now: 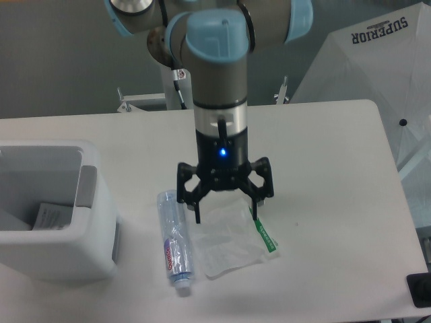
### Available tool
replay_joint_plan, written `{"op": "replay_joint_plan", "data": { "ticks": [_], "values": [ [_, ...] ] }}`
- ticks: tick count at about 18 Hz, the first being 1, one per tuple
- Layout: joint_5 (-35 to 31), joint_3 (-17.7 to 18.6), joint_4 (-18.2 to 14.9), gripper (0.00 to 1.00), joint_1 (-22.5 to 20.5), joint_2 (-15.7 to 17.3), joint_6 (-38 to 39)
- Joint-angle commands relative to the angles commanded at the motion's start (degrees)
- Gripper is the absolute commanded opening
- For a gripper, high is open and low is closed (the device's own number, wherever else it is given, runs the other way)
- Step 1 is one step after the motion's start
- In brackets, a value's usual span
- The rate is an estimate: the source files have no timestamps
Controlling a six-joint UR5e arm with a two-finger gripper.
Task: Place the trash in the trash can
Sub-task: 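Lower the gripper toward the clear bottle lying beside the plastic bag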
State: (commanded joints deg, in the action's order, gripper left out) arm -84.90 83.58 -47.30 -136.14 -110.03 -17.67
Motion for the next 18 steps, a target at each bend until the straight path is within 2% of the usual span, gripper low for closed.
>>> {"op": "replay_joint_plan", "data": {
  "ticks": [1,3,5,9,12,18],
  "values": [
    [0.09,0.26,2.19,1.00,0.09,-0.97,0.26],
    [-0.09,0.09,4.05,1.00,1.14,-3.43,2.63],
    [0.09,0.27,4.06,1.00,2.02,-5.71,5.00],
    [0.61,0.00,3.97,1.00,3.43,-10.98,4.83],
    [0.70,-1.39,3.97,1.00,3.87,-14.68,4.66],
    [2.46,-2.54,3.80,1.00,3.96,-17.76,5.18]
  ]
}}
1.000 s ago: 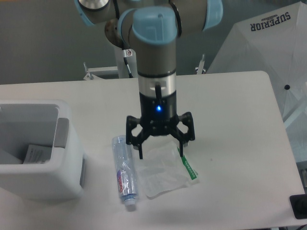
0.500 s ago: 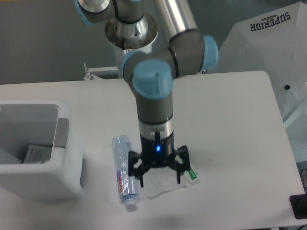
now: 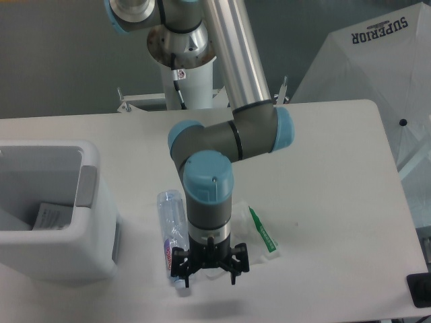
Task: Place the trash in the trash can
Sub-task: 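Lower the gripper toward the clear bottle lying beside the plastic bag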
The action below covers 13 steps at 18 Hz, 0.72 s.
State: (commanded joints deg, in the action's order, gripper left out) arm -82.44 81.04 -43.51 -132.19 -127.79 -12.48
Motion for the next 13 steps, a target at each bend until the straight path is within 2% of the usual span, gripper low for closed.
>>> {"op": "replay_joint_plan", "data": {
  "ticks": [13],
  "values": [
    [-1.67,0.53,0.09,1.00,3.08,-2.64,3.51]
  ]
}}
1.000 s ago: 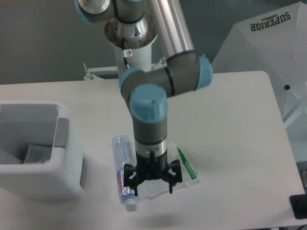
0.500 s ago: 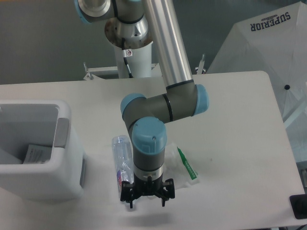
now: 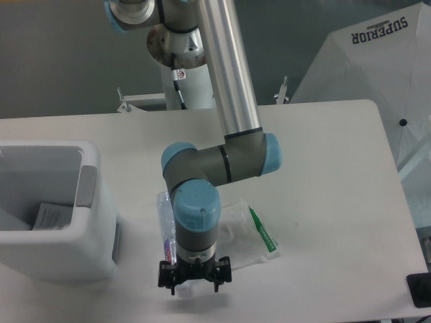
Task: Place the trash in the trash can
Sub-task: 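Close the gripper on the clear bottle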
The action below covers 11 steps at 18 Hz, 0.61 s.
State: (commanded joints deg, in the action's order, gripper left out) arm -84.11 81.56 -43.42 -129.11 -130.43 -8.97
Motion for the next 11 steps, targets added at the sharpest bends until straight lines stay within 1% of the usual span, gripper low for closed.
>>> {"op": "replay_joint_plan", "data": {
  "ticks": [3,9,11],
  "values": [
    [-0.26,0.00,0.00,1.00,0.70,-0.61,0.44],
    [-0.61,0.00,0.26,1.00,0.79,-1.23,0.44],
    [-0.70,0.17,0.26,0.97,0.79,-1.14,0.44]
  ]
}}
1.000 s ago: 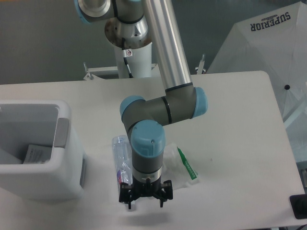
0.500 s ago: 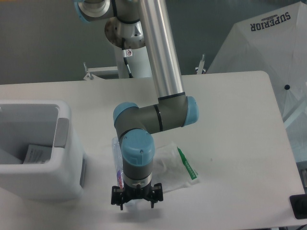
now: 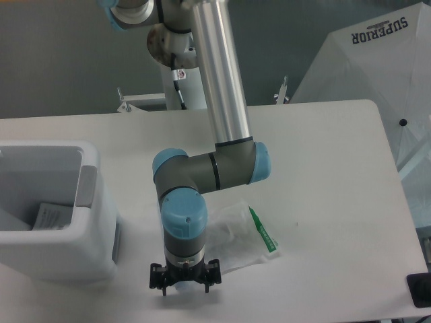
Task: Place the trash in the trash can
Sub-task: 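Close the gripper on the clear bottle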
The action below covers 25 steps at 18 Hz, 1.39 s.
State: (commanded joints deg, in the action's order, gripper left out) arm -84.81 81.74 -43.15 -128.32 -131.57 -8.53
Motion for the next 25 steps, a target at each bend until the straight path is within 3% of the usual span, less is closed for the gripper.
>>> {"op": "replay_joint_plan", "data": {
  "ticks": [4,8,25],
  "values": [
    [0.00,0.00,-0.09,0.93,0.18,-0.09,0.00],
    [0.00,0.00,-0.09,0.81,0.18,-0.09,-0.09],
    [-0.70,0.88,0.00,0.61,0.53,0.26,-0.62]
  ]
}}
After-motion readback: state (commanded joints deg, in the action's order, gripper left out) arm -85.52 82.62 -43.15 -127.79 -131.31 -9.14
